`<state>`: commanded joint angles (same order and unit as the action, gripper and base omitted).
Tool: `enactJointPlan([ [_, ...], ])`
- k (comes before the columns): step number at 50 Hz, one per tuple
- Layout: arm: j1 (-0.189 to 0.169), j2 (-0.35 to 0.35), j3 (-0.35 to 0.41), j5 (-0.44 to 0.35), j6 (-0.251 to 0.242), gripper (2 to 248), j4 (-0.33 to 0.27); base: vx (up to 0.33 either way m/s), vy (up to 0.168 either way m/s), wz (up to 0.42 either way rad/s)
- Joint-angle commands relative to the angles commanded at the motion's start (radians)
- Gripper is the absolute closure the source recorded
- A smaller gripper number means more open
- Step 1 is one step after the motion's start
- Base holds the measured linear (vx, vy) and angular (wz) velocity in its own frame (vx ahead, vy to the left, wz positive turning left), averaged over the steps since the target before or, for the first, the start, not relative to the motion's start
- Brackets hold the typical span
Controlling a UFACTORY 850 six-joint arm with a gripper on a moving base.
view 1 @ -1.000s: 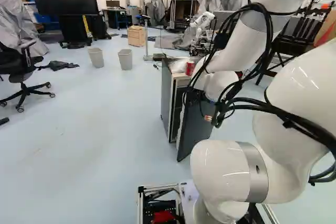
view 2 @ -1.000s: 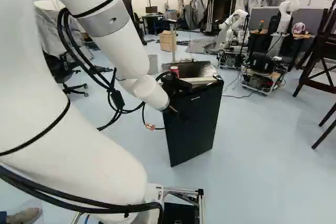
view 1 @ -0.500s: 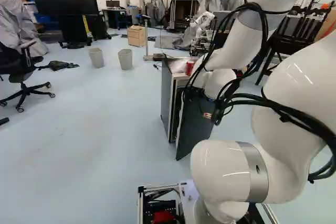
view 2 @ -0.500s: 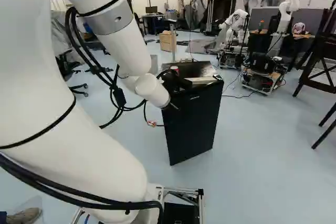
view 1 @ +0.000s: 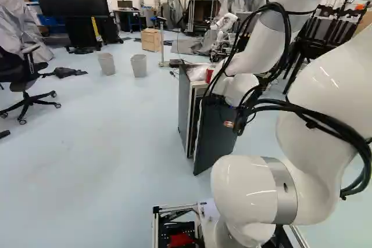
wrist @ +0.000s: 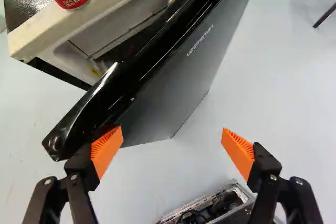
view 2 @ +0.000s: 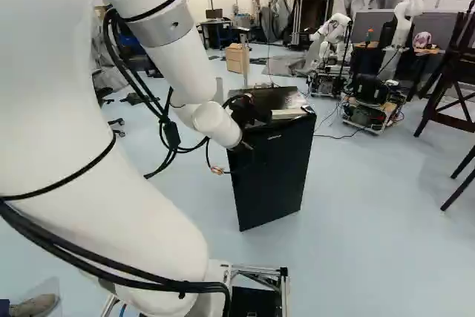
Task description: Grab a drink from the fridge
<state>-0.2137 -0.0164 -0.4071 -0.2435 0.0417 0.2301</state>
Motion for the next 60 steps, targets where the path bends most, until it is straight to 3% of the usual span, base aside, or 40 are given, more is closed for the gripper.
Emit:
enactJointPlan([
  [60,0.043,0.107,-0.114,-0.047,0.0,3,0.0,0.0,0.0,0.0],
])
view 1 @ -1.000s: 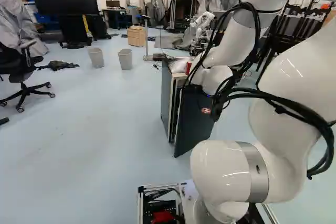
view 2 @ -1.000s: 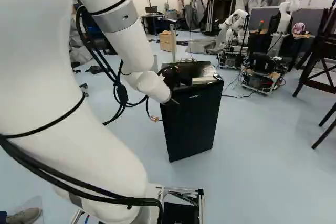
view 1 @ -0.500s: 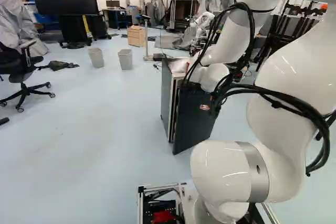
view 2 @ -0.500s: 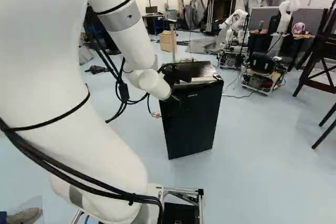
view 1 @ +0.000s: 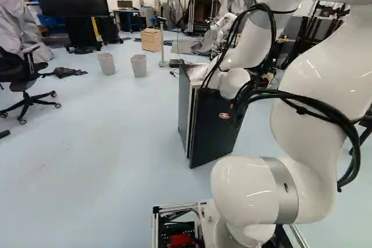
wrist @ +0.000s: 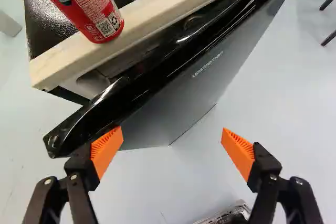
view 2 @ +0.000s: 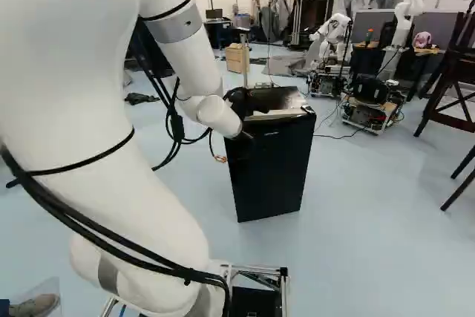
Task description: Grab a drink from the fridge
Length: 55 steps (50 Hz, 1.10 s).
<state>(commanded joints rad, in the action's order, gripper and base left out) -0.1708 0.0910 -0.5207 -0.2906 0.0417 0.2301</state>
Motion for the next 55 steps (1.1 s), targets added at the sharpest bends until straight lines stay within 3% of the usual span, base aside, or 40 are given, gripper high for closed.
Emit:
enactJointPlan([
  [55,0.042,0.099,-0.112,0.0,0.0,3,0.0,0.0,0.0,0.0],
])
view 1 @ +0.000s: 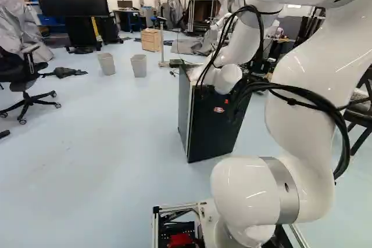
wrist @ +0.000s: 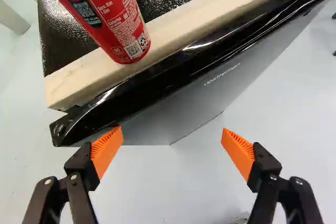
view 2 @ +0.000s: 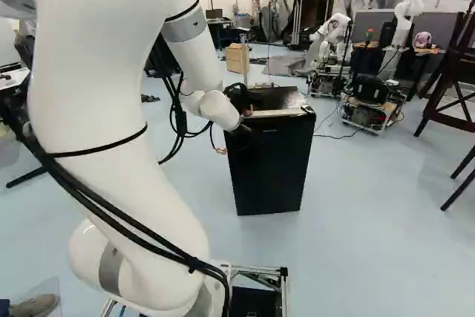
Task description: Grab a drink from the fridge
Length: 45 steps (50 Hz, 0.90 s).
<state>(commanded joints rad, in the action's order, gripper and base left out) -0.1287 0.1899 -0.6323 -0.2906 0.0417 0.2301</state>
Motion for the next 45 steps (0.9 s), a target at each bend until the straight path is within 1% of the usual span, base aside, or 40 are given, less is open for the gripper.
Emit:
enactJointPlan([
  [19,0.013,0.031,-0.037,0.0,0.0,3,0.0,0.0,0.0,0.0],
  [29,0.015,0.035,-0.041,0.0,0.0,3,0.0,0.0,0.0,0.0],
  [35,0.015,0.025,-0.03,0.0,0.0,3,0.0,0.0,0.0,0.0],
  [45,0.015,-0.013,0.015,0.0,0.0,3,0.0,0.0,0.0,0.0],
])
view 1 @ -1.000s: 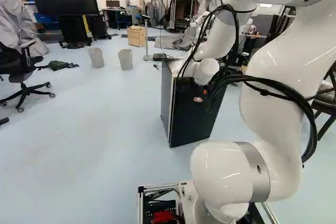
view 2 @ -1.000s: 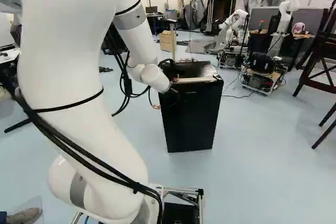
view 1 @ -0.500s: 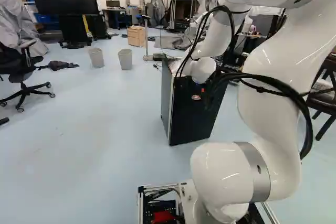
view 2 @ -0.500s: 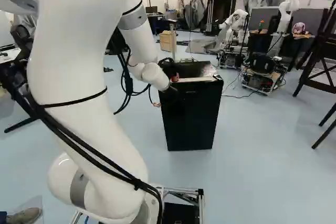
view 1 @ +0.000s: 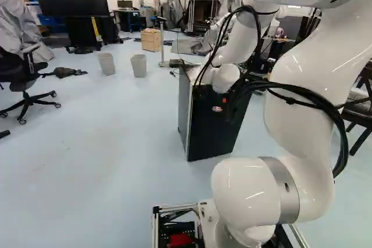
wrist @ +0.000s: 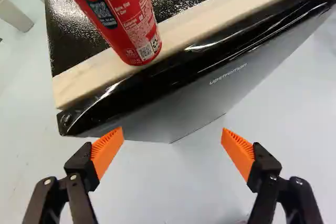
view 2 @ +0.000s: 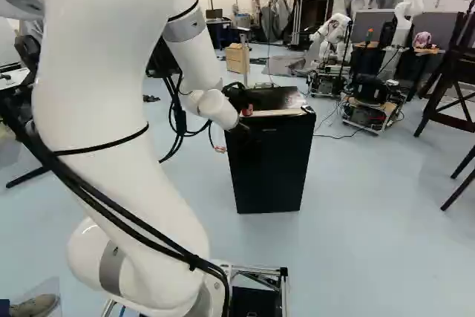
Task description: Grab a drink from the fridge
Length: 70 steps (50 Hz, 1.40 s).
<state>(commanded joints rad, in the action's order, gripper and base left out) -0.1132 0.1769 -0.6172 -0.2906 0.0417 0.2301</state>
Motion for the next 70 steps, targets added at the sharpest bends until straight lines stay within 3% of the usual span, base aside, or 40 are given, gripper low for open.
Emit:
enactJointPlan([
  [27,0.005,-0.128,0.142,-0.088,0.0,3,0.0,0.0,0.0,0.0],
  [40,0.029,-0.181,0.197,-0.165,0.0,3,0.0,0.0,0.0,0.0],
  [56,0.067,-0.205,0.221,-0.263,0.0,3,0.0,0.0,0.0,0.0],
  [70,0.077,-0.207,0.224,-0.351,0.0,3,0.0,0.0,0.0,0.0],
])
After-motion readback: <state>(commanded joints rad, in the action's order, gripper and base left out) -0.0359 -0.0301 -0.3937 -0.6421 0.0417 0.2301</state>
